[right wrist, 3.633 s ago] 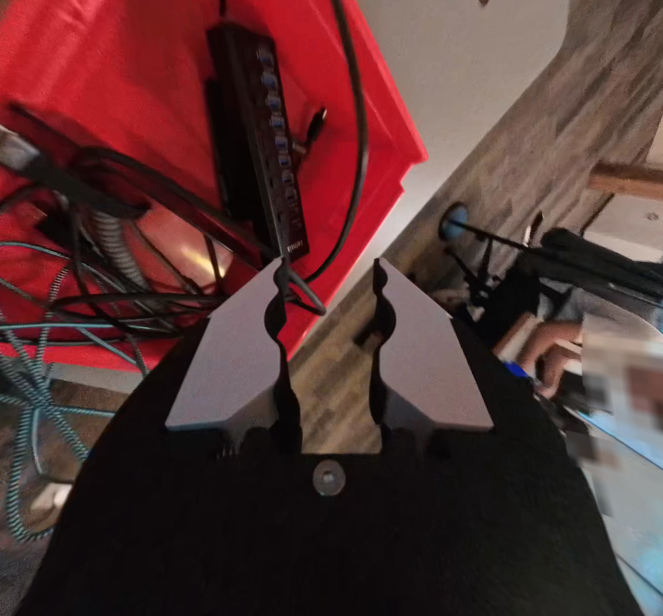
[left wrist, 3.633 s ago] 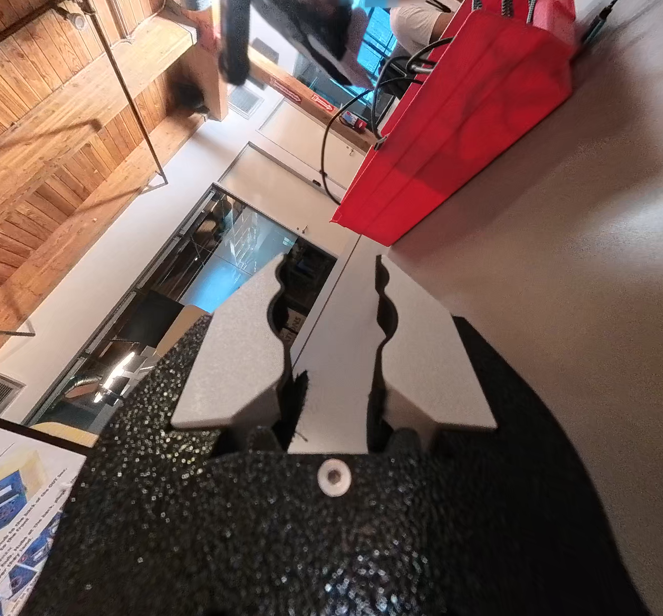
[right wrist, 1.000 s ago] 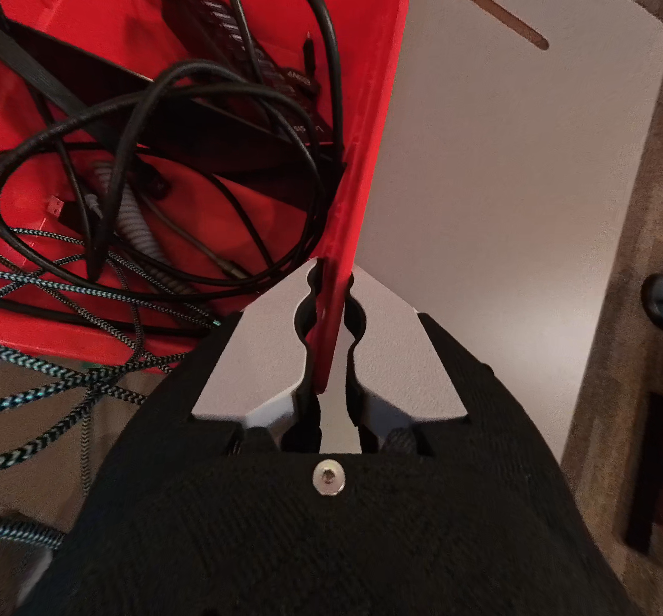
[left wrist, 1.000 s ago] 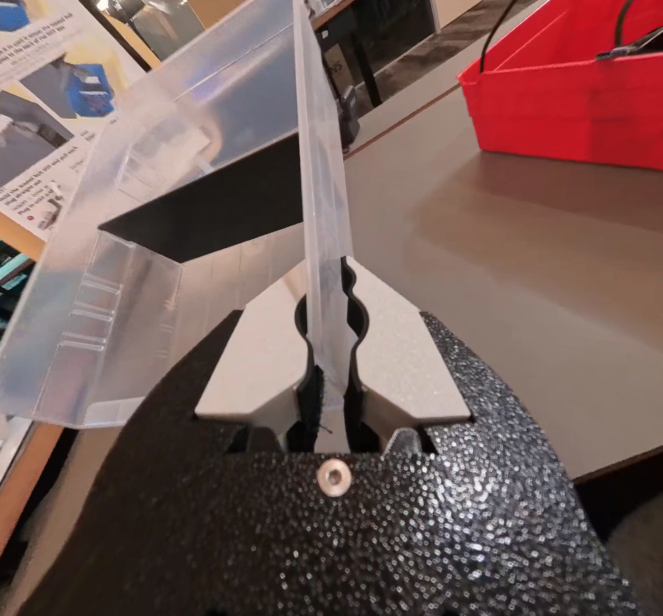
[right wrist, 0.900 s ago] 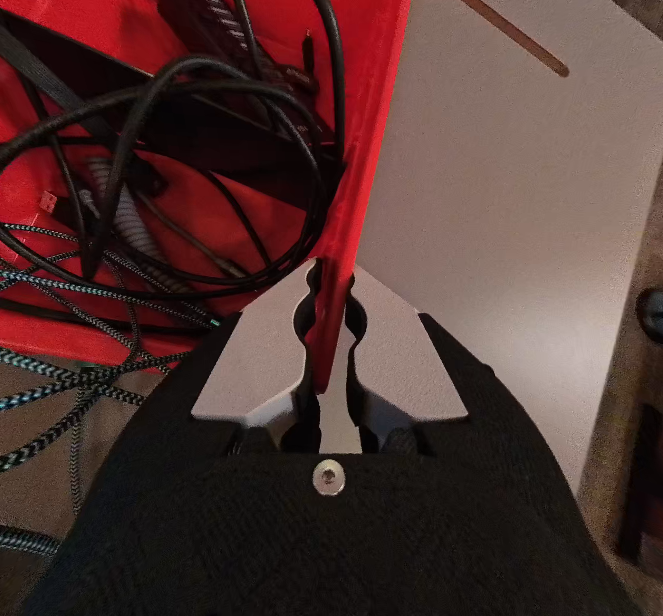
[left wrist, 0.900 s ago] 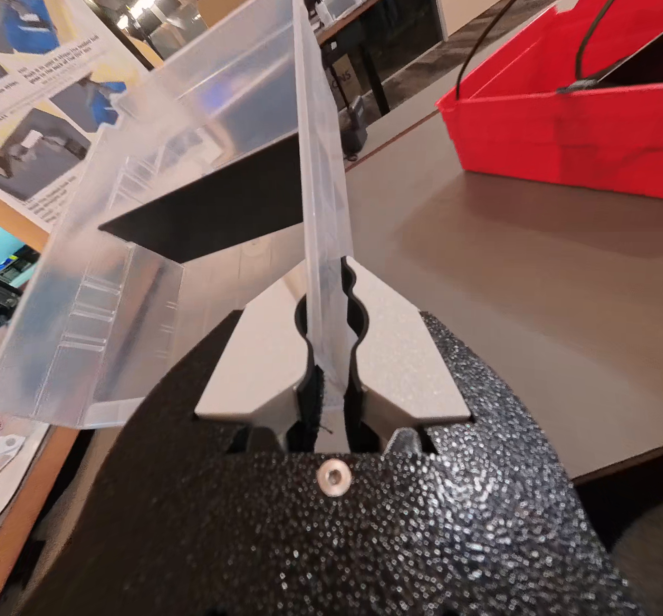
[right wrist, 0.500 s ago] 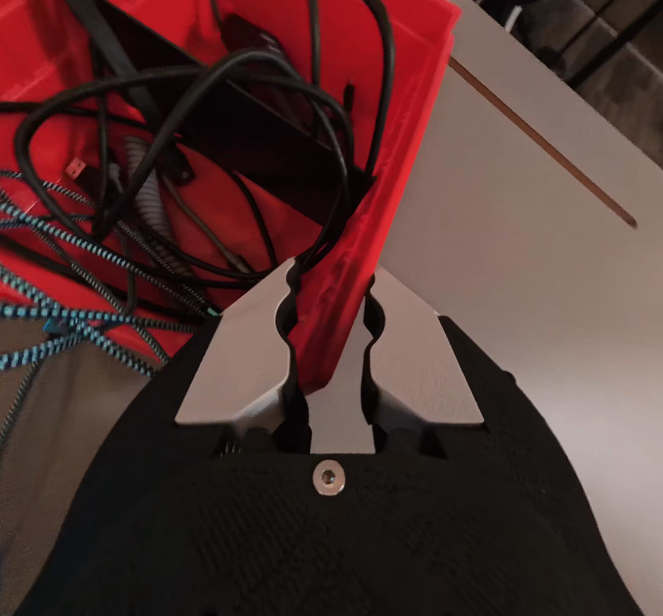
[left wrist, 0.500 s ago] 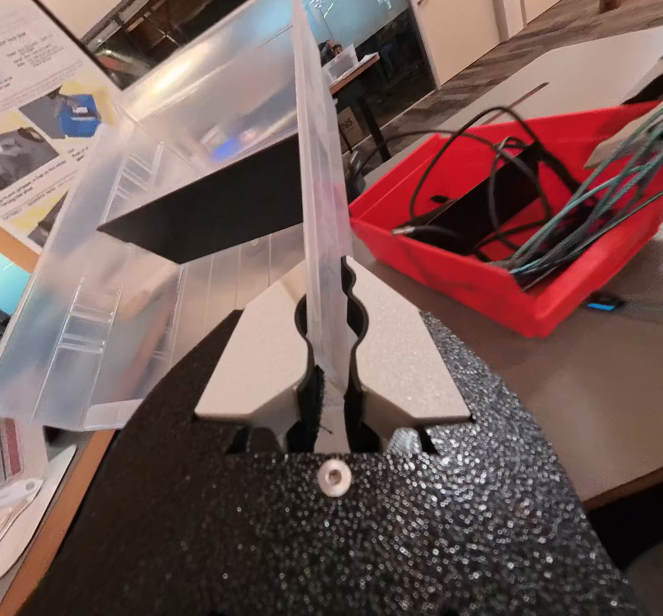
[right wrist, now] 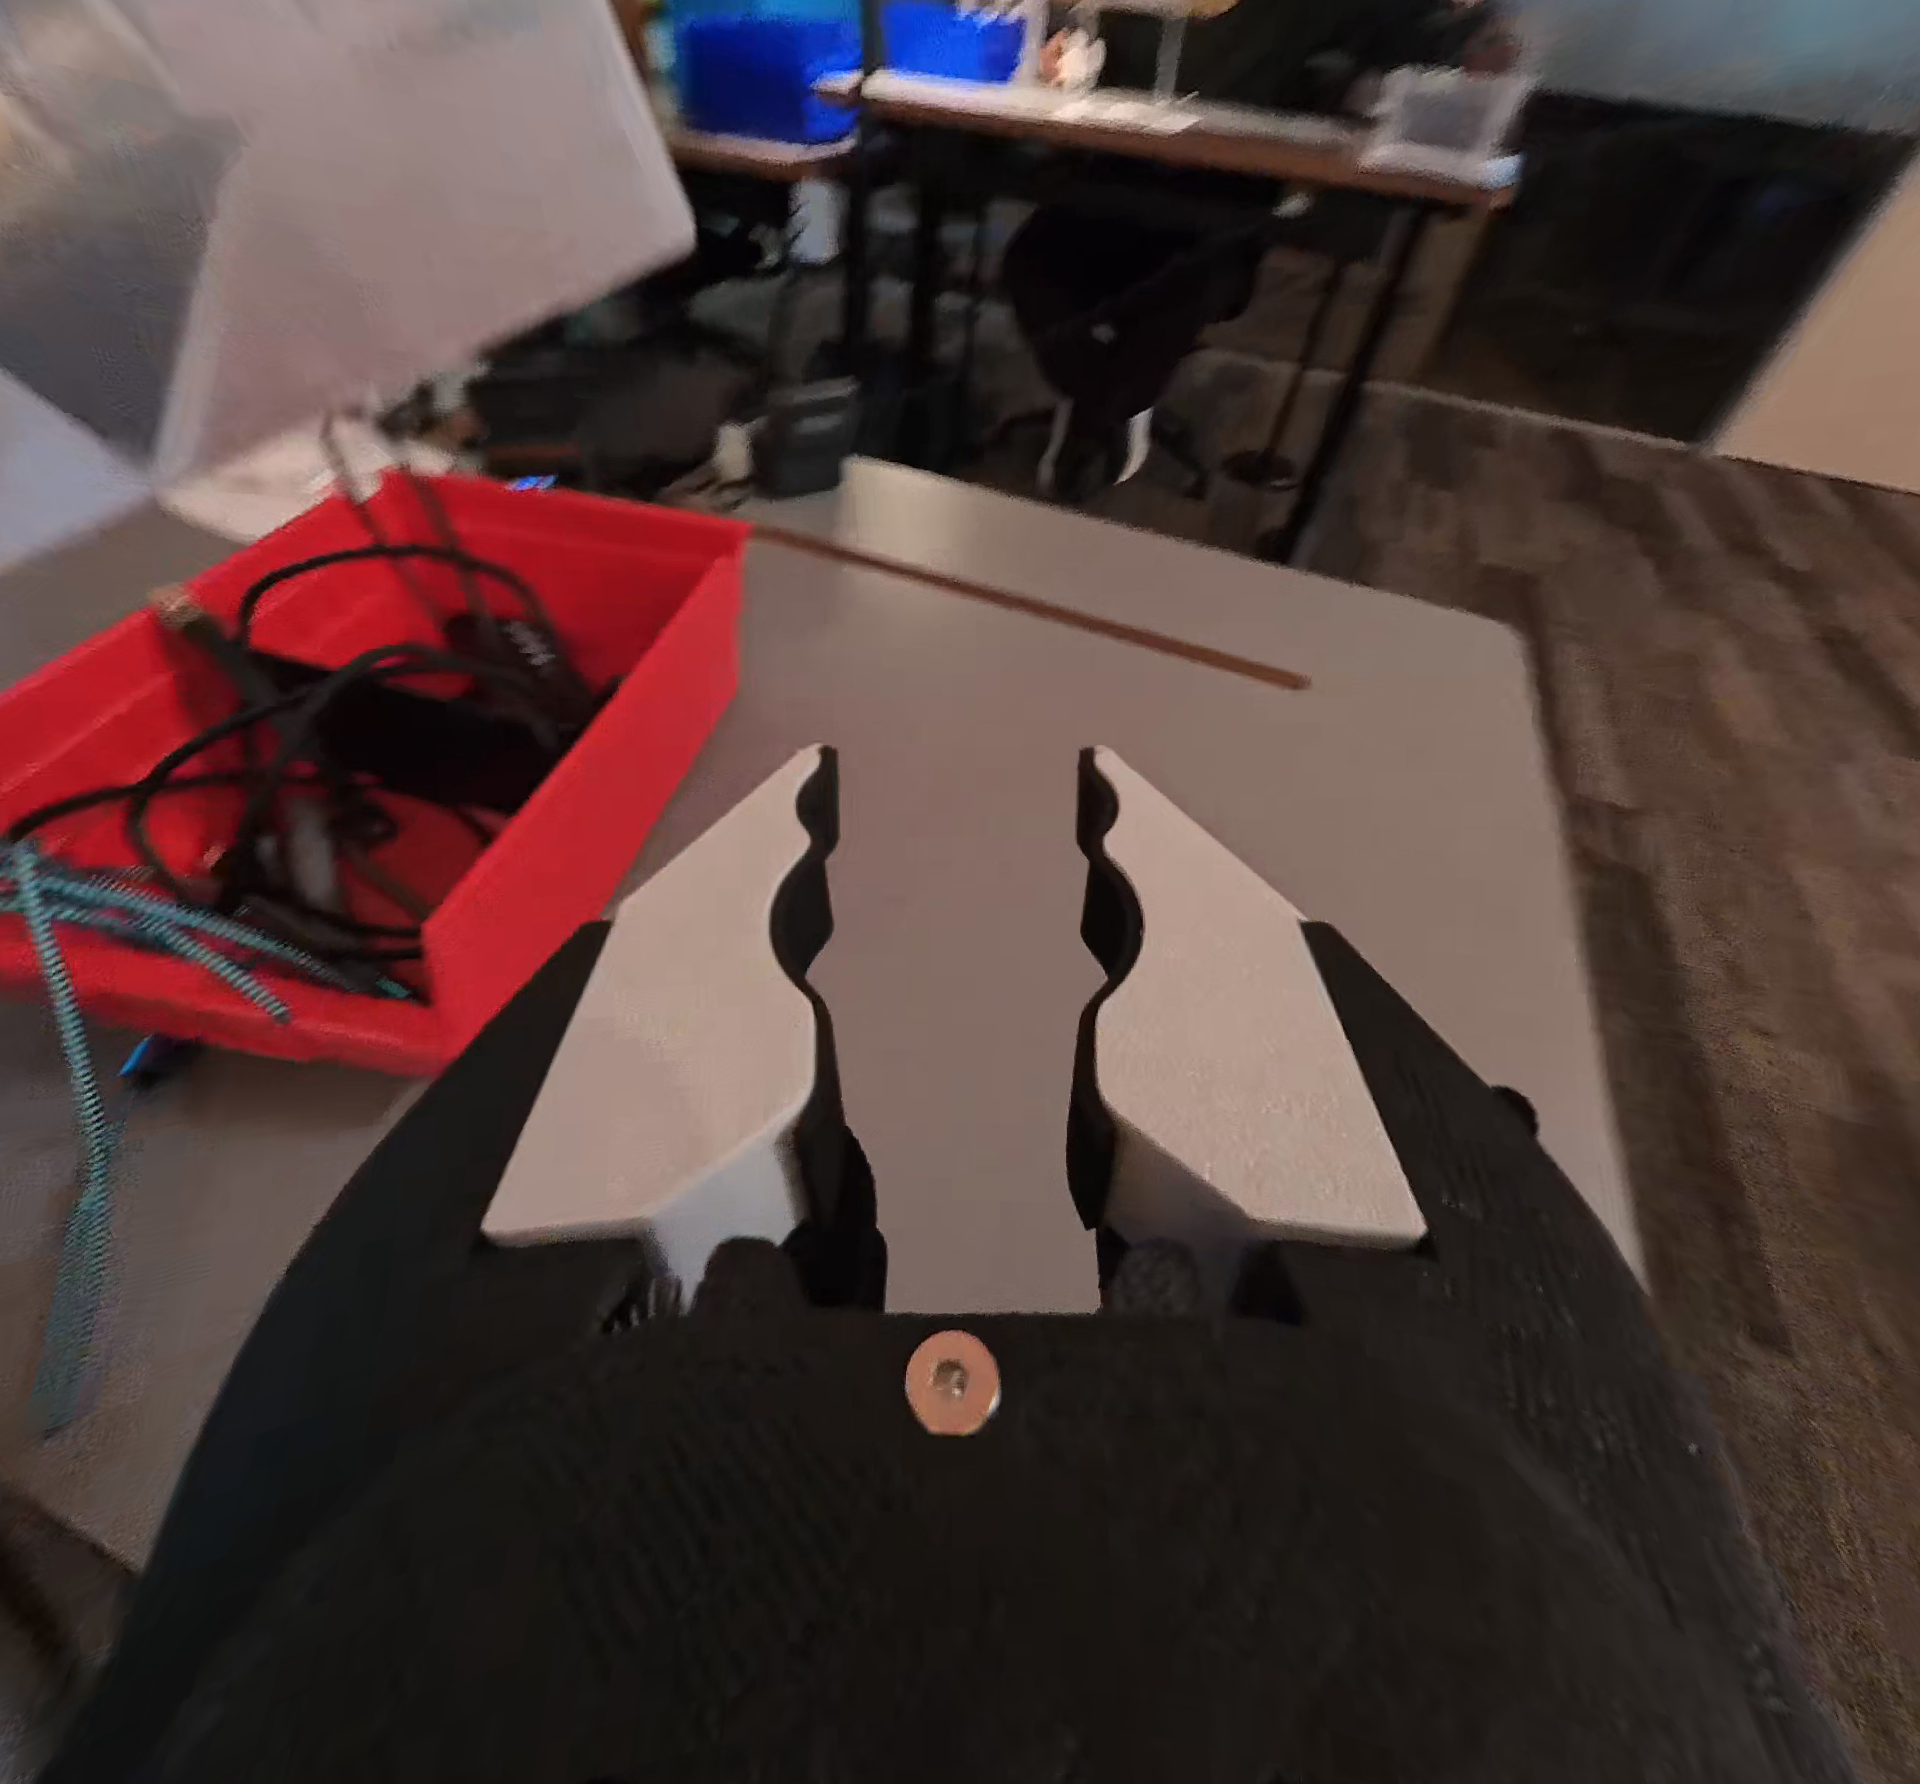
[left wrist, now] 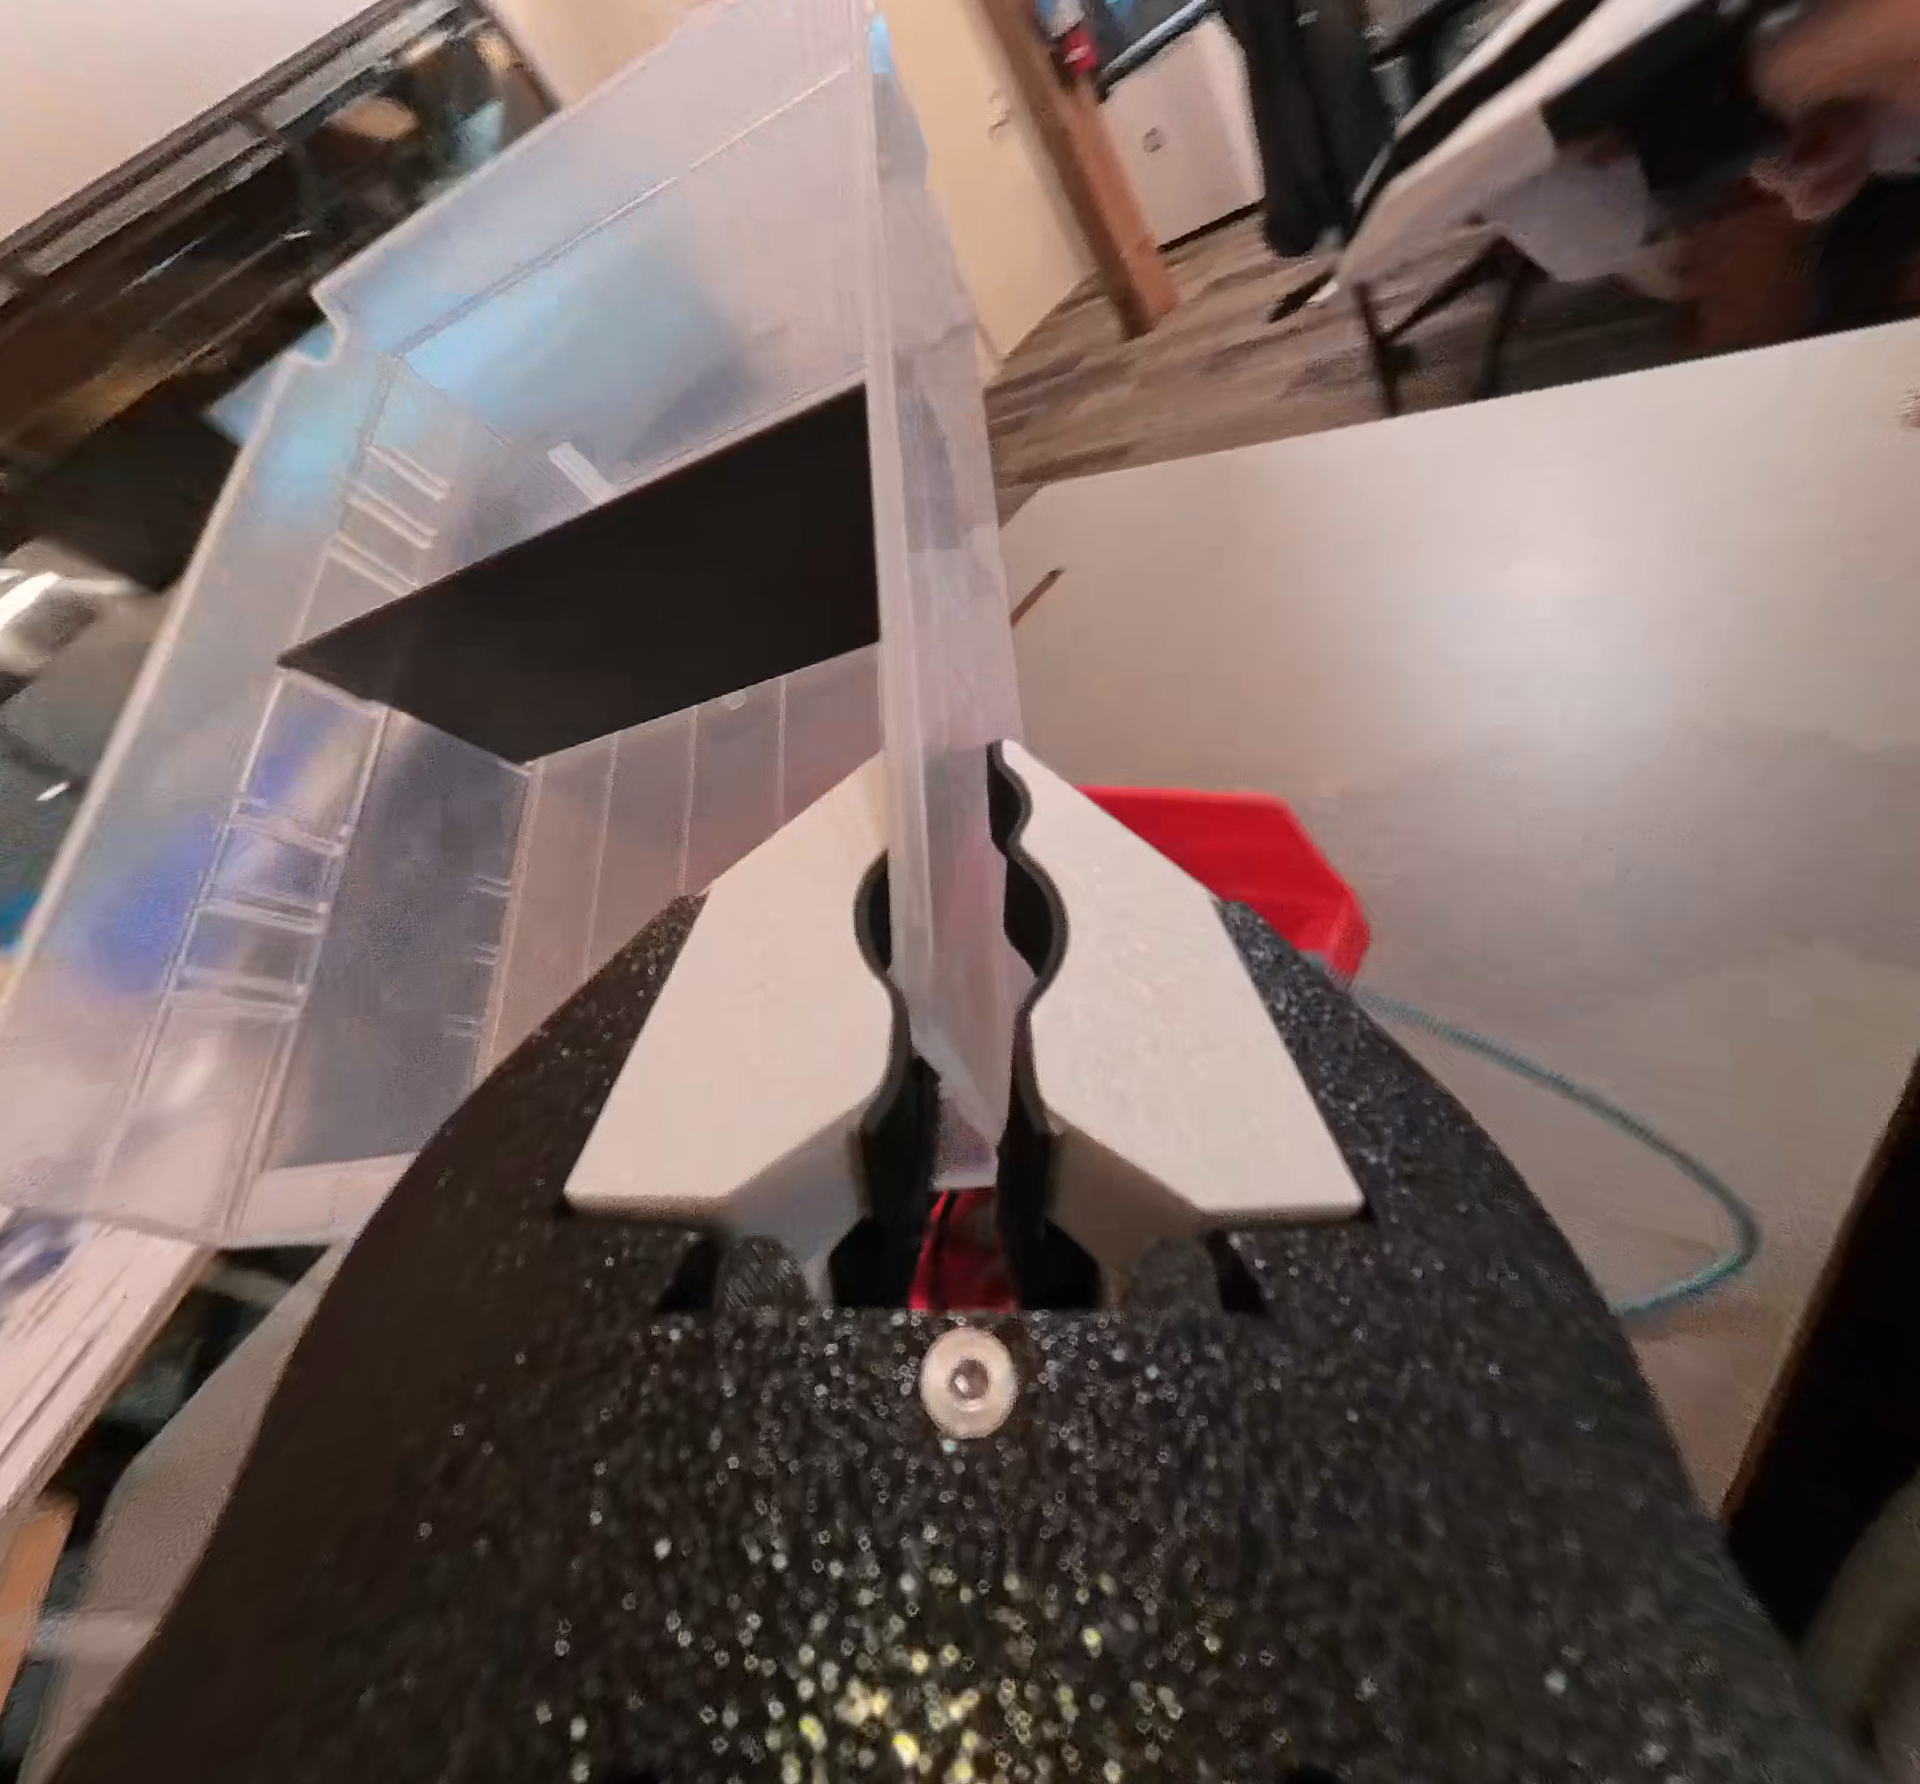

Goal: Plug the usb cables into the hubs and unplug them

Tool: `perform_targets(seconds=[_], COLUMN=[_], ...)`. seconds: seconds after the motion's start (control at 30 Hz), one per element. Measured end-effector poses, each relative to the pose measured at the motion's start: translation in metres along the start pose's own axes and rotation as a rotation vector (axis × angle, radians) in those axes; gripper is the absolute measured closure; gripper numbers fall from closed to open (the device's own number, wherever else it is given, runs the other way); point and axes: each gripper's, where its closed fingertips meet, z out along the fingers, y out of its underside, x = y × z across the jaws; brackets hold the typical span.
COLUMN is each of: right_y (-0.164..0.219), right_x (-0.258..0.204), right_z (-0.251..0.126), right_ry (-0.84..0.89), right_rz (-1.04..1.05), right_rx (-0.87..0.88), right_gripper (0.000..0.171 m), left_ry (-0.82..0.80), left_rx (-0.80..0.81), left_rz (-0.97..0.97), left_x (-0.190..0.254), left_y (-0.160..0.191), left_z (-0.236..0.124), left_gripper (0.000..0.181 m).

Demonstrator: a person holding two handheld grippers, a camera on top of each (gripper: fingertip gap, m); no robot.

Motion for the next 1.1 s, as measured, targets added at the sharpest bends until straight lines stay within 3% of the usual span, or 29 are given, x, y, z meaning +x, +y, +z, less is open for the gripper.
perform_targets(seconds=[0.27, 0.47, 0.63, 0.8, 1.03, 1.1], right_y=[-0.016, 0.012, 0.017, 0.022, 0.024, 0.033], right_x=[0.109, 0.149, 0.147, 0.137, 0.11, 0.111], right_z=[-0.103, -0.133, -0.126, -0.108, -0.076, -0.068], right_ry=[0.282, 0.367, 0.315, 0.268, 0.145, 0.192], right_rz=[0.141, 0.236, 0.271, 0.239, 0.162, 0.127], right_rx=[0.299, 0.259, 0.254, 0.184, 0.108, 0.024], right_gripper=[0.149, 0.146, 0.144, 0.144, 0.142, 0.141], left_ry=[0.47, 0.554, 0.586, 0.514, 0.455, 0.444], left_rx=[0.03, -0.037, -0.151, -0.199, -0.299, -0.296], left_rz=[-0.13, -0.139, -0.04, -0.103, -0.115, -0.076], left_x=[0.099, 0.163, 0.203, 0.209, 0.21, 0.214], left_y=[-0.07, -0.074, -0.048, -0.016, 0.032, 0.037], left_z=[0.086, 0.142, 0.183, 0.217, 0.227, 0.226], left_gripper=[0.173, 0.173, 0.174, 0.173, 0.174, 0.174])
